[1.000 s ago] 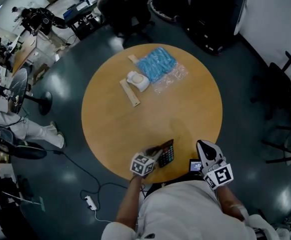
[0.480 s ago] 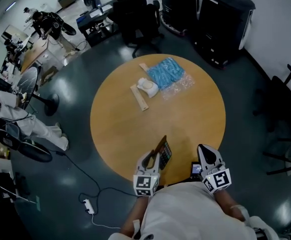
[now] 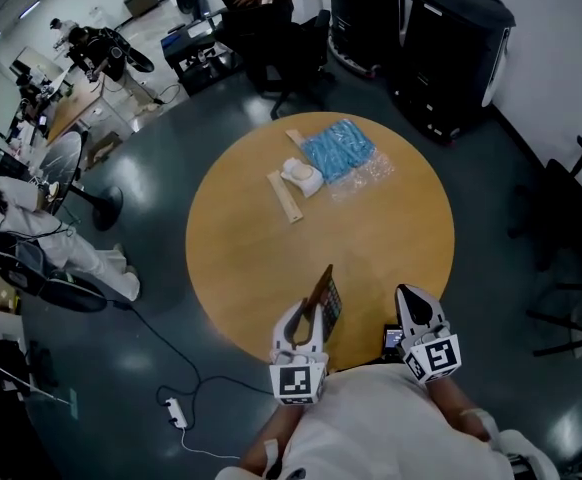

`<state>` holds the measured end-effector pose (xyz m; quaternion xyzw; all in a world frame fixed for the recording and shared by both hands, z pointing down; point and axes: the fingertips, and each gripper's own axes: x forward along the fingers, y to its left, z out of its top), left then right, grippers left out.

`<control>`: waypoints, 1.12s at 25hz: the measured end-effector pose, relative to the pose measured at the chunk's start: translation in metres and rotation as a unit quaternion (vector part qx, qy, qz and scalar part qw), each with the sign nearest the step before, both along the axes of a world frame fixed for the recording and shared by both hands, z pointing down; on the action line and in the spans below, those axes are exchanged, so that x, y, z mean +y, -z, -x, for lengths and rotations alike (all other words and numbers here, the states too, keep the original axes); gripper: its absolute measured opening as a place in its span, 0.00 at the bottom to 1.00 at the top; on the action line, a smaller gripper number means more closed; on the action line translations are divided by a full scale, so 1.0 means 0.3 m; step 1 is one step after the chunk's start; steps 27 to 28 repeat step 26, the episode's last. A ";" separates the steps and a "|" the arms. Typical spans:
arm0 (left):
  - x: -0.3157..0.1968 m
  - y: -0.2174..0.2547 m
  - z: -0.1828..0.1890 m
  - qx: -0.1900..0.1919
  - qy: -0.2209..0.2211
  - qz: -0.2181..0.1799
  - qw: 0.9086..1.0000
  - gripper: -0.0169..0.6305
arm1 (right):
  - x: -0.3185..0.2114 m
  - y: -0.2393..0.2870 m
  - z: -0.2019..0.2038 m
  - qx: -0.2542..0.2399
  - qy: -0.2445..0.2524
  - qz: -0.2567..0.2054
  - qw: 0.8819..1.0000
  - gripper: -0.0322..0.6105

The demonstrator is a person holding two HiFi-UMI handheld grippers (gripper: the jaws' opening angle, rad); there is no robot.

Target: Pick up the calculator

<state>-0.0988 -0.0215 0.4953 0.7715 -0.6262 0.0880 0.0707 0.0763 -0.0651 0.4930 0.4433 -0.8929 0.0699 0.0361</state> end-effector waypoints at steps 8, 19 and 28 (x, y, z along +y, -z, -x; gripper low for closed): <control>0.011 -0.026 -0.009 0.014 -0.009 0.012 1.000 0.14 | 0.010 -0.002 0.018 0.007 0.010 0.000 1.000 0.07; -0.004 -0.054 -0.008 0.013 -0.013 0.021 1.000 0.14 | -0.007 0.002 0.015 0.011 0.008 -0.003 1.000 0.07; -0.009 -0.043 -0.008 0.013 -0.012 0.016 1.000 0.14 | -0.013 0.003 0.016 0.010 0.011 -0.004 1.000 0.07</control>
